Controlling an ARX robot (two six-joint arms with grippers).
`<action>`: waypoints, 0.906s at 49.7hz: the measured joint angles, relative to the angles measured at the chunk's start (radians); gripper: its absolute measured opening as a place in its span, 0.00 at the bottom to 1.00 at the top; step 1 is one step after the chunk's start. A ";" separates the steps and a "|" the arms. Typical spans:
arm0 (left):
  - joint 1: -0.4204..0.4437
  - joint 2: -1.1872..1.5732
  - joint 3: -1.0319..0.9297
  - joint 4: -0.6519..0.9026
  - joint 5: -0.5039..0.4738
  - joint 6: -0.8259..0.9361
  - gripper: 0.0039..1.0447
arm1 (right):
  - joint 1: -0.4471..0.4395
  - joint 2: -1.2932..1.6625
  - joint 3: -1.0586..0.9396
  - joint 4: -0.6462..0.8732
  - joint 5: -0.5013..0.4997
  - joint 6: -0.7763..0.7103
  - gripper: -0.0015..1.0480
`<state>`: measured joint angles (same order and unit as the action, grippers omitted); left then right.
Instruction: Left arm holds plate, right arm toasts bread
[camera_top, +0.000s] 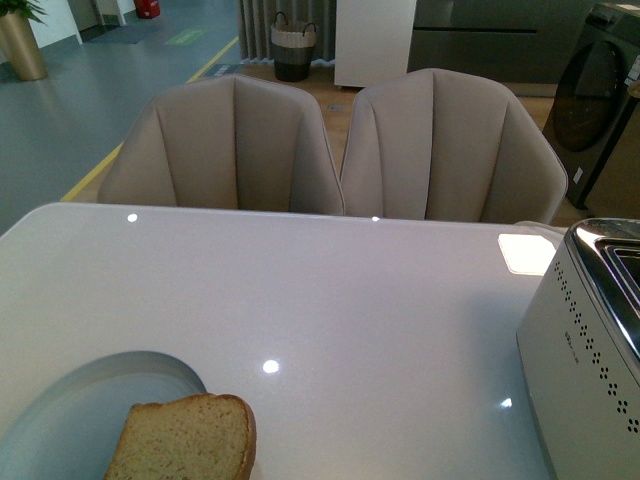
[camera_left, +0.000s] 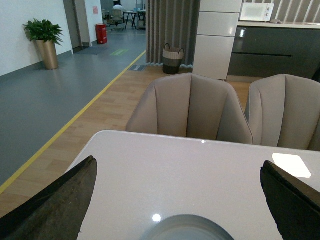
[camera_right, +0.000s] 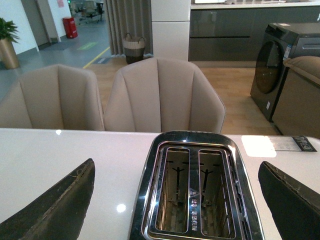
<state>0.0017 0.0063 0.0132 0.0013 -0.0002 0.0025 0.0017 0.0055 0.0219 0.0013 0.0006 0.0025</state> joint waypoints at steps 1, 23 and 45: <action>0.000 0.000 0.000 0.000 0.000 0.000 0.93 | 0.000 0.000 0.000 0.000 0.000 0.000 0.92; 0.000 0.000 0.000 0.000 0.000 0.000 0.93 | 0.000 0.000 0.000 0.000 0.000 0.000 0.92; 0.013 0.259 0.156 -0.450 0.147 -0.121 0.93 | 0.000 0.000 0.000 0.000 -0.001 0.000 0.92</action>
<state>0.0147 0.2653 0.1692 -0.4484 0.1467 -0.1184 0.0017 0.0055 0.0219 0.0013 -0.0002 0.0025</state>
